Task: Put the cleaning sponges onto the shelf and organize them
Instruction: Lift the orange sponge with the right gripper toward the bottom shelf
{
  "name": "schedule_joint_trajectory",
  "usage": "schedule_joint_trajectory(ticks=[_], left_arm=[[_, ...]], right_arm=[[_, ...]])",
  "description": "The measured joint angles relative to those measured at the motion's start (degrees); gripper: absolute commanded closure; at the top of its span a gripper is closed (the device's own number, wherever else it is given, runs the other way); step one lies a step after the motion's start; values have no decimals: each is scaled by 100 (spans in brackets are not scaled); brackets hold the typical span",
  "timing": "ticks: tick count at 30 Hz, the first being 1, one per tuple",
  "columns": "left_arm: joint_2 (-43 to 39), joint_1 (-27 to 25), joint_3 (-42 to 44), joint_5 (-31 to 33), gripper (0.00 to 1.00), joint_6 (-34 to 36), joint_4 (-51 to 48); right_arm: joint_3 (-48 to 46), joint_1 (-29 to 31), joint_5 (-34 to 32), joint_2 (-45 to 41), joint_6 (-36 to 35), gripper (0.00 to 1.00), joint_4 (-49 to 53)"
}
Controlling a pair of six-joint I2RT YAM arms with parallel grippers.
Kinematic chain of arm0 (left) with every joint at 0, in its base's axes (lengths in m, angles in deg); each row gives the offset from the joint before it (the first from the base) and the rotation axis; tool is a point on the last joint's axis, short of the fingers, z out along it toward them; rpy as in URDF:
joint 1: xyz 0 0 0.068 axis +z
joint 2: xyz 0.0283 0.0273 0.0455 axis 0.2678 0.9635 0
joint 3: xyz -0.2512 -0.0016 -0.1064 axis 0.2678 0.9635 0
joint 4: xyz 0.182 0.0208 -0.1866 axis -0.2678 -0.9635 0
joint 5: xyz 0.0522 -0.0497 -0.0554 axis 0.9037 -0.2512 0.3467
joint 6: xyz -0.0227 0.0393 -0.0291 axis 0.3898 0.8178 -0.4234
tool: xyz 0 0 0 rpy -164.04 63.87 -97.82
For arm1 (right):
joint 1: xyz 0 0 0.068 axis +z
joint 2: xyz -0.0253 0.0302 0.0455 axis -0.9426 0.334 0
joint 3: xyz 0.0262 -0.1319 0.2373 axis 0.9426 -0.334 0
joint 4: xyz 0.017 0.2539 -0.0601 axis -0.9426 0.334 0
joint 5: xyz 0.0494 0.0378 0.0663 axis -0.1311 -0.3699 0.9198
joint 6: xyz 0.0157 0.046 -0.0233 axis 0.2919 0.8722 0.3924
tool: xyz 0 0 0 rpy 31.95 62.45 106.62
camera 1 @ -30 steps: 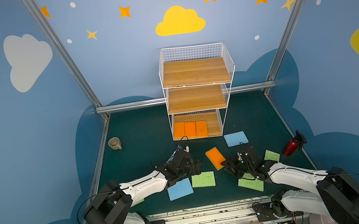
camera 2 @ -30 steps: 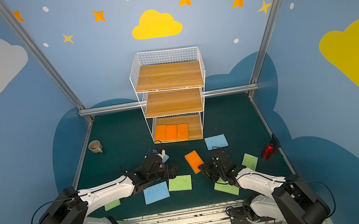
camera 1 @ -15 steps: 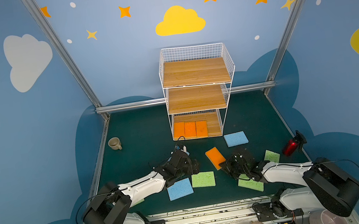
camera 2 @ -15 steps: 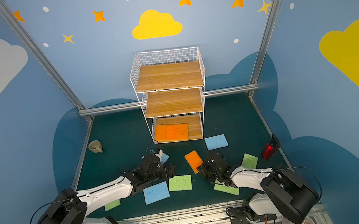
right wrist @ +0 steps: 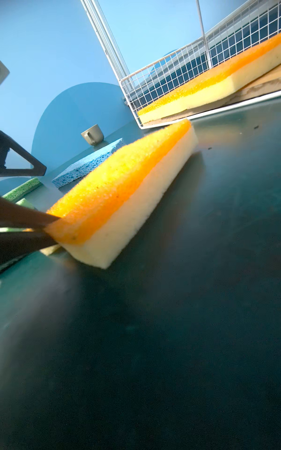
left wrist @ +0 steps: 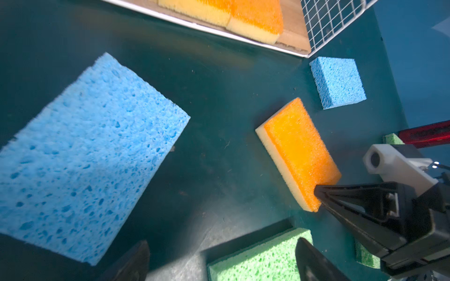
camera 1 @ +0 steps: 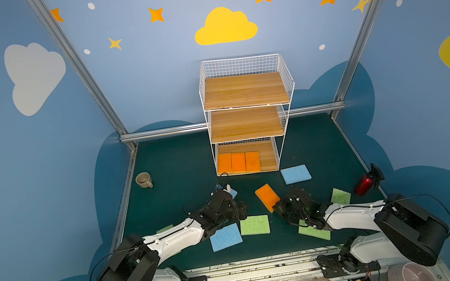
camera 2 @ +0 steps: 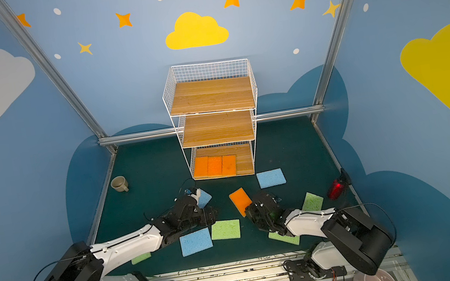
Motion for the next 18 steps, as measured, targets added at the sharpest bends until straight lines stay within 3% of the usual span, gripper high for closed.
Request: schedule_joint_trajectory(ticks=[9,18], left_arm=[[-592,109,236,131,5,17,-149],[-970,262,420,195,5,63,-341]], right_arm=[[26,367,-798,-844,315,100,590],[426,393,-1652,-686,597,100,553]])
